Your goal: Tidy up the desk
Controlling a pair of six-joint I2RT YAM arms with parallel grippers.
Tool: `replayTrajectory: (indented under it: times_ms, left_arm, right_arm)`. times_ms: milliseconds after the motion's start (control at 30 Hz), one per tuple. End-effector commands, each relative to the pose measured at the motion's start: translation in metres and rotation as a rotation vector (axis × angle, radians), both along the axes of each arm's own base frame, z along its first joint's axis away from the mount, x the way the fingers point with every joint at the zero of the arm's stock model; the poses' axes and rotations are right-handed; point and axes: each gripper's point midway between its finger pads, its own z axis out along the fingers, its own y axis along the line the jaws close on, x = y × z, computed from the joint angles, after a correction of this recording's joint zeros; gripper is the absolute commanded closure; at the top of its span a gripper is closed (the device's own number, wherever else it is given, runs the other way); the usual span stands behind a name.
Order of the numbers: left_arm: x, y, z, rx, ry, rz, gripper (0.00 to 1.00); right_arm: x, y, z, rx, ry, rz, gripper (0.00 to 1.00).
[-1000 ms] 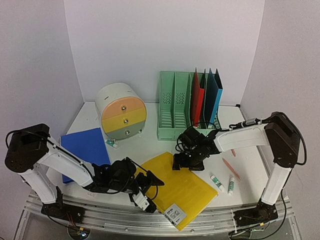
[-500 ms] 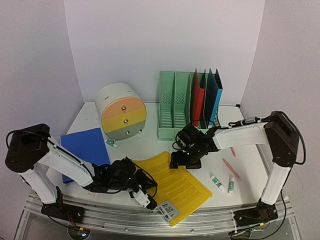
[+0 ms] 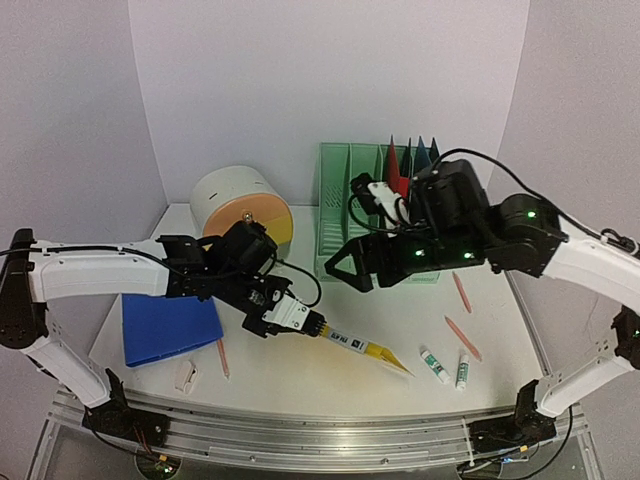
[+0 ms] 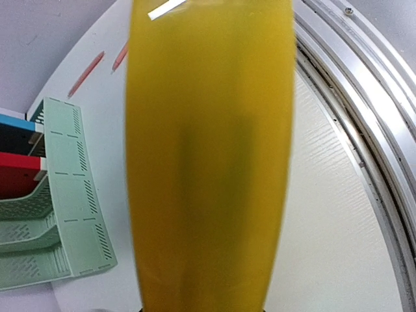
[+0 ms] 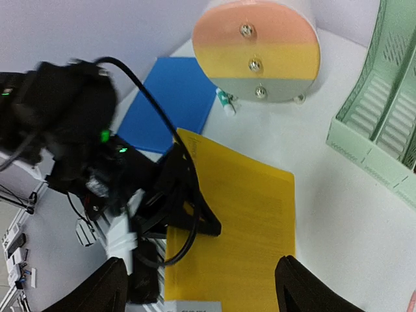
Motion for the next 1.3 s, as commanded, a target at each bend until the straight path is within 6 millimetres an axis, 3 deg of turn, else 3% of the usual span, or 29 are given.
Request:
replayTrajectory:
  times_ms: [0,133,200,300,433,700,833,967,1100,1233,1267]
  left_arm:
    - [0.003,-0.001,0.016,0.007,0.179,0.053,1.0]
    - [0.007,-0.005,0.021,0.019,0.234,0.067,1.0]
    - [0.008,-0.005,0.023,0.014,0.238,0.067,1.0]
    - [0.01,-0.005,0.025,0.011,0.235,0.07,1.0]
    - [0.012,-0.005,0.028,0.005,0.217,0.065,1.0]
    - [0.006,-0.002,0.029,0.0,0.235,0.05,1.0]
    - [0.003,0.001,0.034,-0.021,0.252,0.039,1.0]
    - [0.004,0.002,0.043,-0.055,0.273,0.029,1.0]
    - [0.006,0.003,0.052,-0.088,0.28,0.017,1.0]
    - [0.004,0.002,0.066,-0.132,0.29,0.007,1.0]
    - [0.003,0.002,0.07,-0.148,0.29,0.003,1.0]
  right_arm:
    - [-0.041,-0.008,0.023,0.001,-0.095,0.147,0.22]
    - [-0.08,-0.002,-0.001,-0.137,-0.168,0.347,0.13]
    - [-0.081,-0.008,0.001,-0.157,-0.226,0.379,0.09]
    - [-0.076,-0.013,-0.003,-0.213,-0.276,0.397,0.02]
    - [-0.06,-0.017,-0.049,-0.466,-0.266,0.397,0.02]
    - [-0.035,-0.009,-0.084,-0.651,-0.318,0.355,0.06]
    - [-0.029,-0.02,-0.086,-0.691,-0.344,0.322,0.34]
    - [-0.027,-0.038,-0.097,-0.776,-0.346,0.324,0.47]
    - [-0.031,-0.055,-0.112,-0.877,-0.335,0.387,0.69]
    - [-0.03,-0.06,-0.117,-0.941,-0.328,0.419,0.99]
    - [-0.027,-0.059,-0.113,-0.938,-0.336,0.408,1.0]
